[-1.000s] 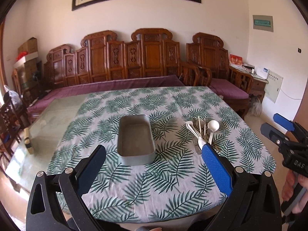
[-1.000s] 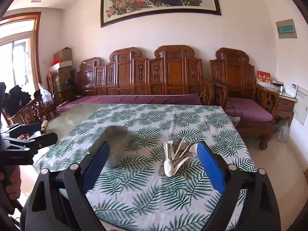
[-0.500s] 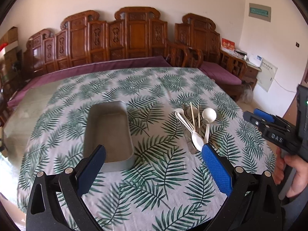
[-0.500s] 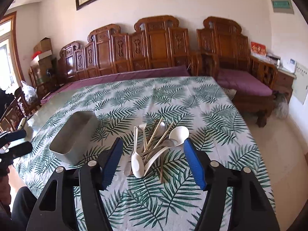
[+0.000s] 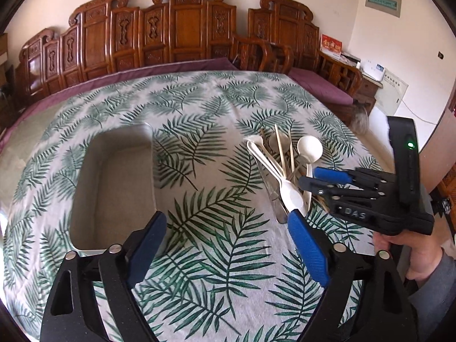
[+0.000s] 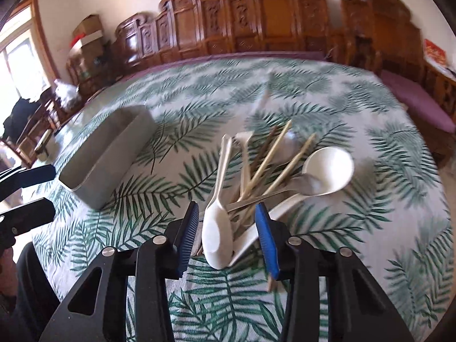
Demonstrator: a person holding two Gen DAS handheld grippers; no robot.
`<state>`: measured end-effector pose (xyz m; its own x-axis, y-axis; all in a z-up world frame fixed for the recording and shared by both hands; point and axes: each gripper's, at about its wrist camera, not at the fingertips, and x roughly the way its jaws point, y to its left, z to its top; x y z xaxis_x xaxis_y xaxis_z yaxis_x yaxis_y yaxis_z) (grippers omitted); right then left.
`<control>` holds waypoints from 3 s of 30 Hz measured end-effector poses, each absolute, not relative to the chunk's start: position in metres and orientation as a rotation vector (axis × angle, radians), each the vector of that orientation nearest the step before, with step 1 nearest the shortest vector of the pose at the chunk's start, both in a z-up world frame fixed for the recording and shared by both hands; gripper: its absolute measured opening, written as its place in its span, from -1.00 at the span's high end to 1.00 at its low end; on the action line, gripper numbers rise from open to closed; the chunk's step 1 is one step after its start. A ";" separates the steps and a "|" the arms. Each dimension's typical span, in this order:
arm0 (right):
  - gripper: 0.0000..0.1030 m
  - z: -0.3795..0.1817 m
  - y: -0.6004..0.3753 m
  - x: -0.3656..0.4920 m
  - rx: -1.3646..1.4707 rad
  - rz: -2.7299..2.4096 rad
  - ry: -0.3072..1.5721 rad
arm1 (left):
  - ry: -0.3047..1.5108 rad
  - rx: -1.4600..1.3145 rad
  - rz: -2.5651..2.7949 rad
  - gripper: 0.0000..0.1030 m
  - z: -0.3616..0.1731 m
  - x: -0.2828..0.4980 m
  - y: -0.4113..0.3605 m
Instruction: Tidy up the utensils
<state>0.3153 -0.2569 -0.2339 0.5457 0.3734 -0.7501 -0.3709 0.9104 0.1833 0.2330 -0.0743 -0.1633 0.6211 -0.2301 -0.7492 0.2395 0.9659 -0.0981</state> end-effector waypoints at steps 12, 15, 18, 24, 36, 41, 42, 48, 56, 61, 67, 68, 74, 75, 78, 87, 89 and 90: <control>0.53 -0.252 -0.240 0.319 -0.028 0.548 0.941 | 0.901 0.027 -0.270 -0.59 -0.188 0.245 -0.081; 0.56 -0.251 -0.239 0.318 -0.019 0.571 0.943 | 0.904 0.019 -0.258 -0.59 -0.189 0.246 -0.077; 0.55 -0.252 -0.238 0.321 -0.005 0.571 0.946 | 0.910 0.010 -0.247 -0.59 -0.191 0.246 -0.073; 0.48 -0.257 -0.237 0.326 0.049 0.596 0.973 | 0.914 0.020 -0.243 -0.59 -0.192 0.244 -0.075; 0.93 -0.241 -0.236 0.315 0.072 0.672 0.919 | 0.916 0.052 -0.223 -0.59 -0.190 0.244 -0.079; 0.93 -0.219 -0.258 0.312 0.116 0.636 0.843 | 0.924 0.052 -0.234 -0.59 -0.193 0.250 -0.083; 0.93 -0.213 -0.265 0.311 0.113 0.607 0.821 | 0.927 0.058 -0.241 -0.59 -0.194 0.252 -0.086; 0.93 -0.211 -0.315 0.321 0.140 0.438 0.804 | 0.951 0.089 -0.328 -0.33 -0.205 0.275 -0.116; 0.93 -0.228 -0.356 0.335 0.207 0.332 0.830 | 0.965 0.150 -0.461 0.24 -0.220 0.311 -0.169; 0.93 -0.228 -0.362 0.335 0.220 0.339 0.823 | 0.957 0.163 -0.530 0.52 -0.216 0.324 -0.192; 0.93 -0.228 -0.362 0.337 0.236 0.329 0.832 | 0.995 0.187 -0.572 0.74 -0.219 0.342 -0.220; 0.92 -0.228 -0.364 0.337 0.240 0.328 0.832 | 1.007 0.193 -0.571 0.74 -0.222 0.346 -0.224; 0.92 -0.230 -0.367 0.338 0.257 0.321 0.836 | 1.007 0.253 -0.531 0.74 -0.228 0.360 -0.233; 0.92 -0.230 -0.367 0.339 0.256 0.321 0.837 | 1.012 0.257 -0.528 0.74 -0.228 0.363 -0.233; 0.92 -0.230 -0.365 0.339 0.255 0.323 0.837 | 1.032 0.280 -0.529 0.74 -0.231 0.366 -0.233; 0.92 -0.228 -0.361 0.339 0.253 0.329 0.837 | 1.050 0.342 -0.557 0.73 -0.237 0.361 -0.238; 0.92 -0.229 -0.361 0.339 0.253 0.327 0.839 | 1.035 0.384 -0.540 0.73 -0.239 0.358 -0.244; 0.92 -0.229 -0.360 0.339 0.253 0.325 0.841 | 1.030 0.396 -0.531 0.73 -0.238 0.357 -0.245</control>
